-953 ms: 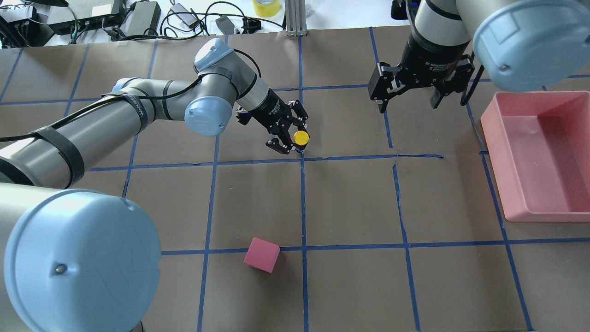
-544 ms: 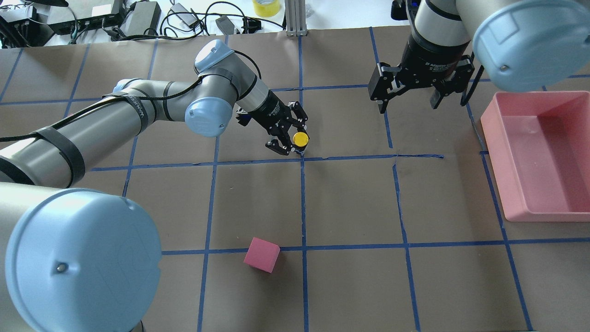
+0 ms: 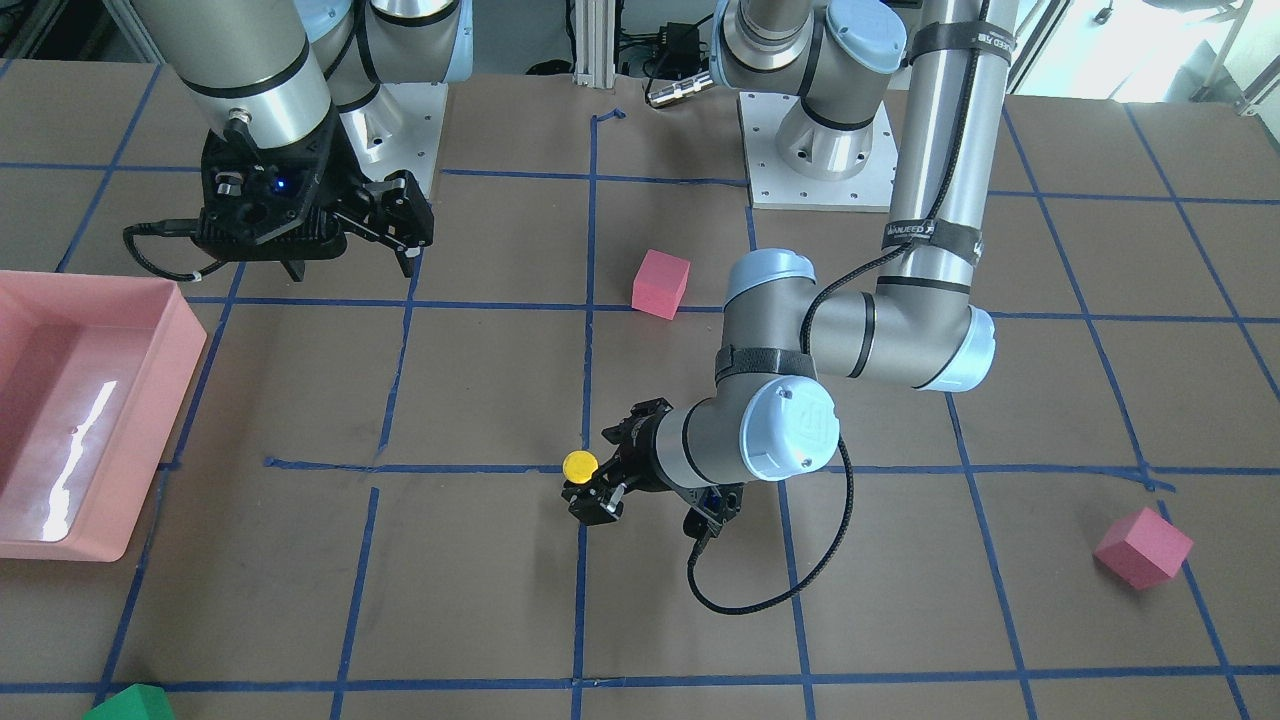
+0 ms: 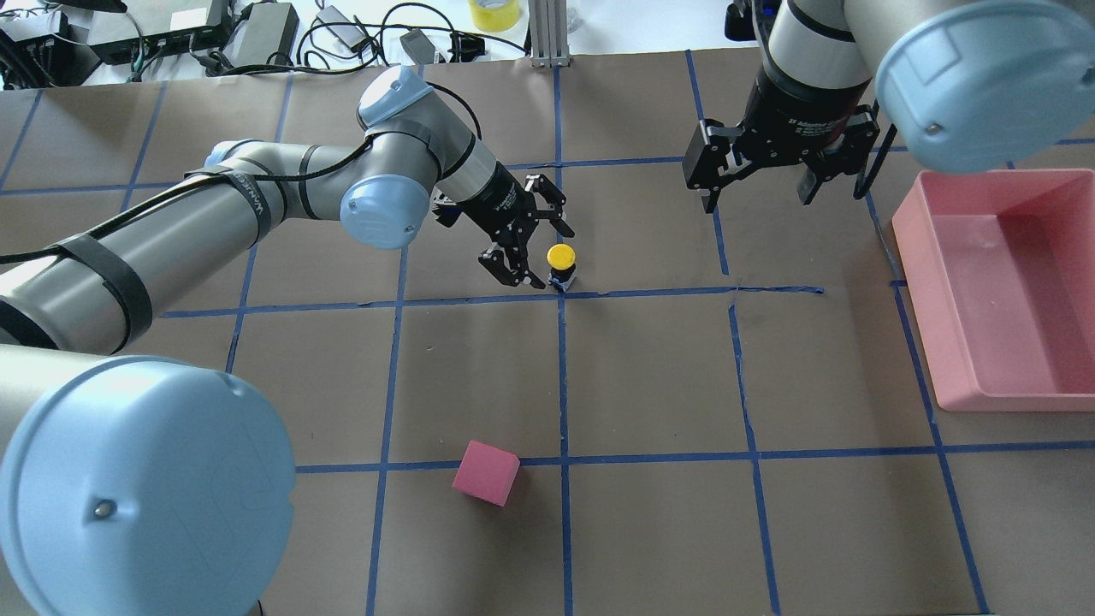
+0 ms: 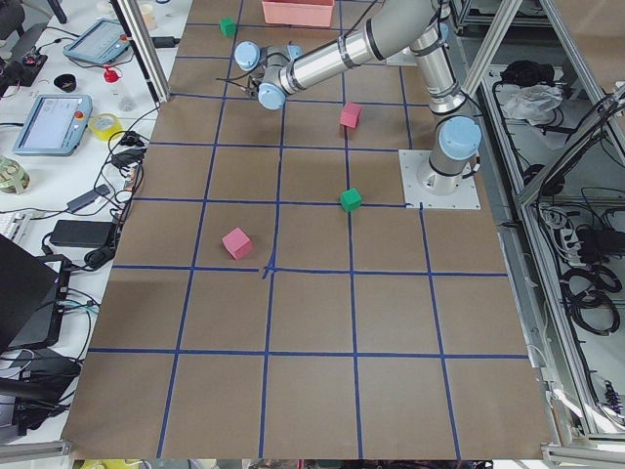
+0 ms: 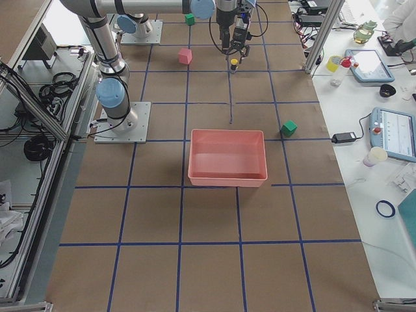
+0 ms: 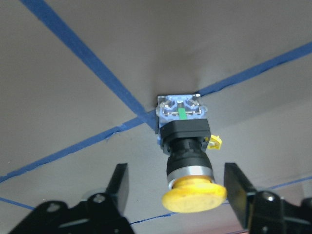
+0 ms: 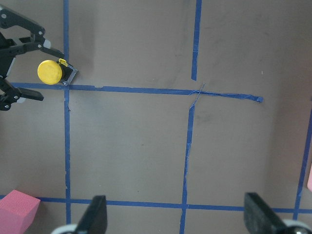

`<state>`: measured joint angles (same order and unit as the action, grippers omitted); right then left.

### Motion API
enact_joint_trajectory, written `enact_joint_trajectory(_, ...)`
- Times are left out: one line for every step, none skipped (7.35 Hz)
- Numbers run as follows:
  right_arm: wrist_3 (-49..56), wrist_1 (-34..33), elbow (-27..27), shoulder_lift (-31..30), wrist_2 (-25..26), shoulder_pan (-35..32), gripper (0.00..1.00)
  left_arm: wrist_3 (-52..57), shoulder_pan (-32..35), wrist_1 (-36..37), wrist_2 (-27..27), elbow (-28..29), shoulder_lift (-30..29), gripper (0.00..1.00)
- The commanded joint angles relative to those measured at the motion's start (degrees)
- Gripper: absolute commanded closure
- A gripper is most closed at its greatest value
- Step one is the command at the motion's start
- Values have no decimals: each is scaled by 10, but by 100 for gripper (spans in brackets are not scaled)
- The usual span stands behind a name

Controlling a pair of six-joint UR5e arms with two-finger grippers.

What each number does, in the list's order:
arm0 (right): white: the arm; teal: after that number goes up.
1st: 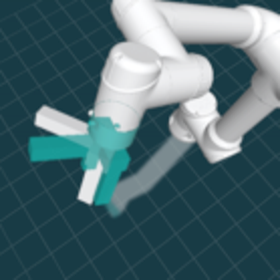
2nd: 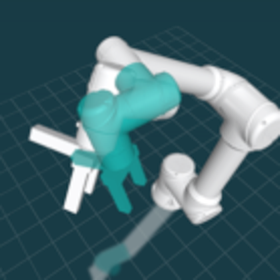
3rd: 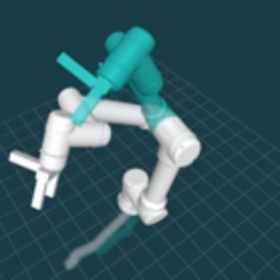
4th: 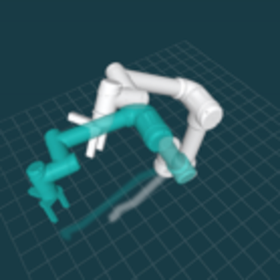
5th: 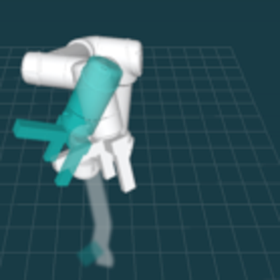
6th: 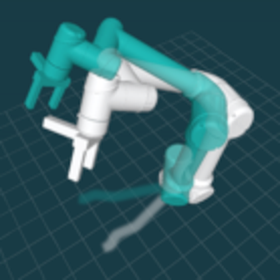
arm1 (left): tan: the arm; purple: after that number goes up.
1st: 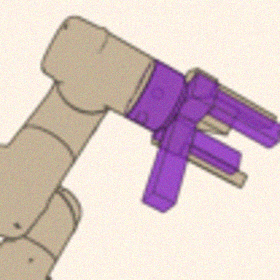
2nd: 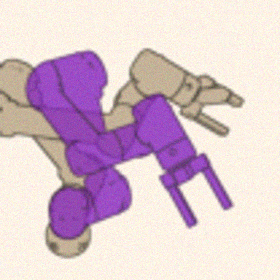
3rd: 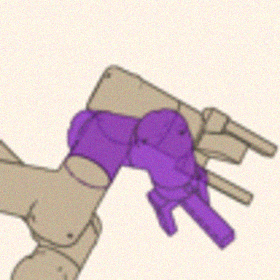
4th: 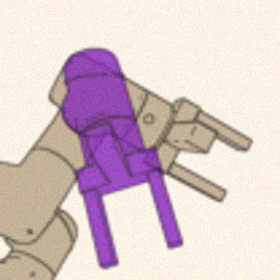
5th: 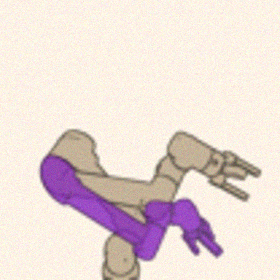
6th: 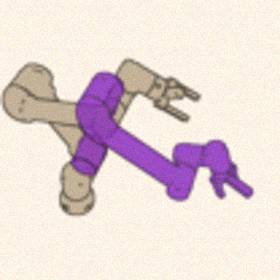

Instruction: Align button upright

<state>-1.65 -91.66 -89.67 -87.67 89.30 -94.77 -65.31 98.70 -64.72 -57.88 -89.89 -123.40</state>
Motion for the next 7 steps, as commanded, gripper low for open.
enact_joint_trajectory(0, 0, -1, 0, 0, 0, 0, 7, 1, 1, -70, 21, 33, 4)
enact_joint_trajectory(0, 0, -1, 0, 0, 0, 0, 19, 0, 7, -96, 23, 55, 3)
enact_joint_trajectory(0, 0, -2, 0, 0, 0, 0, 63, 1, 6, -125, 22, 82, 4)
enact_joint_trajectory(0, -1, -1, 0, 0, 0, 0, 122, 2, 7, -154, 13, 108, 4)
enact_joint_trajectory(-1, -2, -1, 0, 0, 0, 0, 193, 1, 0, -159, 10, 130, 4)
enact_joint_trajectory(-2, -3, -1, 0, 0, 1, 0, 254, -1, -2, -195, 9, 157, 3)
enact_joint_trajectory(-3, -6, 1, -1, 0, 1, 0, 355, -5, -16, -229, 10, 185, 3)
